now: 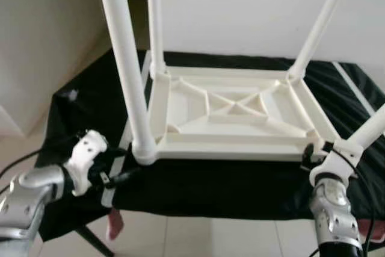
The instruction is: Building children table
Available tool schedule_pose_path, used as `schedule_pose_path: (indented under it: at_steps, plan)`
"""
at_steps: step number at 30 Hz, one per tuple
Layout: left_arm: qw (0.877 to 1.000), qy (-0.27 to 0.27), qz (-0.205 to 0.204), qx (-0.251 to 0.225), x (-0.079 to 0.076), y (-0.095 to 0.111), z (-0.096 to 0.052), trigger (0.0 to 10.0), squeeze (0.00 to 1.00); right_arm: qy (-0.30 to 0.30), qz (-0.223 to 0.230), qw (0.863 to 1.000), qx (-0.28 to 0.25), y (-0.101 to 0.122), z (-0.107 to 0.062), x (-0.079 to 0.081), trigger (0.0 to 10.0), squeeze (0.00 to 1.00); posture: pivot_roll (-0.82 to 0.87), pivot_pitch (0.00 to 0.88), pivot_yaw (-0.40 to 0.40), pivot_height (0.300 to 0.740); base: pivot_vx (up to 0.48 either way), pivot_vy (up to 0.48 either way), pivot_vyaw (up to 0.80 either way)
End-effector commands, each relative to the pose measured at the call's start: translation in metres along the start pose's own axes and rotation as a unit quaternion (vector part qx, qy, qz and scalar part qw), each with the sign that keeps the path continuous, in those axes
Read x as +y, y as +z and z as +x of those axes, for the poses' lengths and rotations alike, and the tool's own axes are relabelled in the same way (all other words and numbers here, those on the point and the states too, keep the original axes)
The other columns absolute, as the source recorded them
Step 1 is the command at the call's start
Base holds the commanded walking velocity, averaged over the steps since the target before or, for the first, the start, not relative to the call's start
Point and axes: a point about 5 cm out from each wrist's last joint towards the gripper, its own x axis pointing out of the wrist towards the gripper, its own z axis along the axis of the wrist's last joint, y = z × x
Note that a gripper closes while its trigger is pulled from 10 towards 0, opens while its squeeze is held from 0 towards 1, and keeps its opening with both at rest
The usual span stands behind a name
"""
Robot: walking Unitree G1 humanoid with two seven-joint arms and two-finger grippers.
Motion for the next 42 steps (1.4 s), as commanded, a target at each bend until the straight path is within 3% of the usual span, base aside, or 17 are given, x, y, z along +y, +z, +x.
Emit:
schedule_pose_path:
  at_steps: [1, 5, 16, 22, 28, 33, 37, 39, 42]
  plan:
    - [0.999, 0.048, 0.009, 0.005, 0.008, -0.001, -0.002, 10.0, 0.00, 0.006, -0.002, 1.000, 0.021, -0.008, -0.001, 0.002, 10.0, 0.00, 0.07, 0.000, -0.061, 0.740, 0.000, 0.000, 0.00]
    - [0.991, 0.125, 0.036, -0.009, 0.035, 0.010, -0.003, 10.0, 0.00, 0.018, 0.000, 0.999, 0.028, -0.010, -0.004, 0.008, 10.0, 0.00, 0.07, 0.000, -0.061, 0.740, 0.000, 0.000, 0.00]
    - [0.983, 0.167, 0.074, -0.008, 0.067, 0.021, -0.006, 10.0, 0.00, 0.034, 0.008, 0.998, 0.052, -0.025, -0.026, 0.022, 10.0, 0.00, 0.05, 0.000, -0.045, 0.740, 0.000, 0.000, 0.00]
    - [0.973, 0.209, 0.098, -0.026, 0.085, 0.040, 0.005, 10.0, 0.00, 0.036, 0.018, 0.997, 0.069, -0.033, -0.037, 0.029, 10.0, 0.00, 0.05, 0.000, -0.040, 0.740, 0.000, 0.000, 0.00]
    - [0.969, 0.217, 0.114, -0.028, 0.088, 0.047, 0.013, 10.0, 0.00, 0.031, 0.034, 0.996, 0.079, -0.034, -0.039, 0.032, 10.0, 0.00, 0.04, 0.000, -0.041, 0.740, 0.000, 0.000, 0.00]
    - [0.975, 0.167, 0.130, -0.071, 0.081, 0.068, 0.043, 10.0, 0.00, 0.007, 0.062, 0.996, 0.069, -0.031, -0.046, 0.033, 10.0, 0.00, 0.03, 0.000, -0.031, 0.740, 0.000, 0.000, 0.00]
    - [0.976, 0.154, 0.130, -0.080, 0.079, 0.071, 0.049, 10.0, 0.00, -0.005, 0.072, 0.995, 0.064, -0.029, -0.047, 0.032, 10.0, 0.00, 0.02, 0.000, -0.031, 0.740, 0.000, 0.000, 0.00]
    - [0.980, 0.109, 0.126, -0.109, 0.070, 0.078, 0.061, 10.0, 0.00, -0.078, 0.097, 0.988, 0.092, -0.037, -0.054, 0.019, 10.0, 0.00, 0.02, 0.000, -0.026, 0.740, 0.000, 0.000, 0.00]
    - [0.982, 0.073, 0.121, -0.128, 0.061, 0.082, 0.069, 10.0, 0.00, -0.105, 0.102, 0.984, 0.104, -0.041, -0.056, 0.013, 10.0, 0.00, 0.01, 0.000, -0.023, 0.740, 0.000, 0.000, 0.00]
